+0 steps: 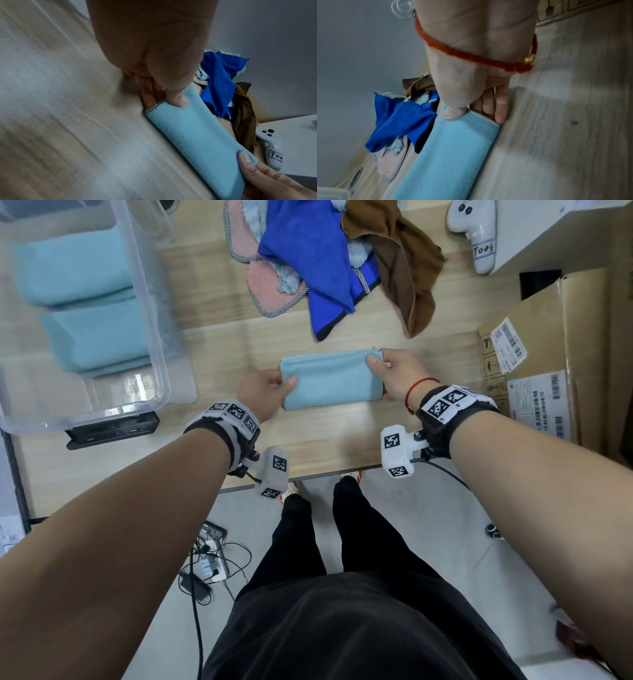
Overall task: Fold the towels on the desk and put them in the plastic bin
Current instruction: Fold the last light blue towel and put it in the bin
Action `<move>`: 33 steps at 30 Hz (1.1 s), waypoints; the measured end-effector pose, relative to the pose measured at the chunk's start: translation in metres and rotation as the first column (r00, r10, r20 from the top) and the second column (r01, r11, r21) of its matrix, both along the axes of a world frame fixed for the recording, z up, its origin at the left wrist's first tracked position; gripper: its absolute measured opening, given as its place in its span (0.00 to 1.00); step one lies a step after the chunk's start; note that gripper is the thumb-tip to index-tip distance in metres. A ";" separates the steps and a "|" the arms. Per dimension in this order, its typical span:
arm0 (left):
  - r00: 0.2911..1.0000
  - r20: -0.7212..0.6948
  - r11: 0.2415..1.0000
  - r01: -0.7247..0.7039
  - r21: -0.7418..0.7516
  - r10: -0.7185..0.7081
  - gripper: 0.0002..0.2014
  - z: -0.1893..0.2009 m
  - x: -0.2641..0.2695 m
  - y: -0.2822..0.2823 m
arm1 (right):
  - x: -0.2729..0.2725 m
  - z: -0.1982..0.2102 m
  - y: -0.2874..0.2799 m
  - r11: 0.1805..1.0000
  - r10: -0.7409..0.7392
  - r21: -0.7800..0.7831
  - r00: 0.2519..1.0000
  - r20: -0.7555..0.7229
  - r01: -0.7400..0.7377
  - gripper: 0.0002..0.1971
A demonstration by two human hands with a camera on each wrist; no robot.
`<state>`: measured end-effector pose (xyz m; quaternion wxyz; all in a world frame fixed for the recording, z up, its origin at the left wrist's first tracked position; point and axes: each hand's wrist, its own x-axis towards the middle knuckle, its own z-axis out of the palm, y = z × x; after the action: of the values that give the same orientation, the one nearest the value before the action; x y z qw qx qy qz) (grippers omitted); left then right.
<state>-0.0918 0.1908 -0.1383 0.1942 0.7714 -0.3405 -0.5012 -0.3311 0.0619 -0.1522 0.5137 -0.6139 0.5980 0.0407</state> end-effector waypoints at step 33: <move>0.986 0.146 0.979 -0.101 0.177 0.076 0.19 -0.010 0.000 -0.033 | 0.013 -0.003 0.032 0.630 0.547 -0.339 0.709 -0.446 -0.699 0.39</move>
<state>-0.0913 0.1581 -0.1482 0.1203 0.8333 -0.2708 -0.4667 -0.3179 0.0938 -0.1547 0.1982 -0.8779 0.4056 0.1597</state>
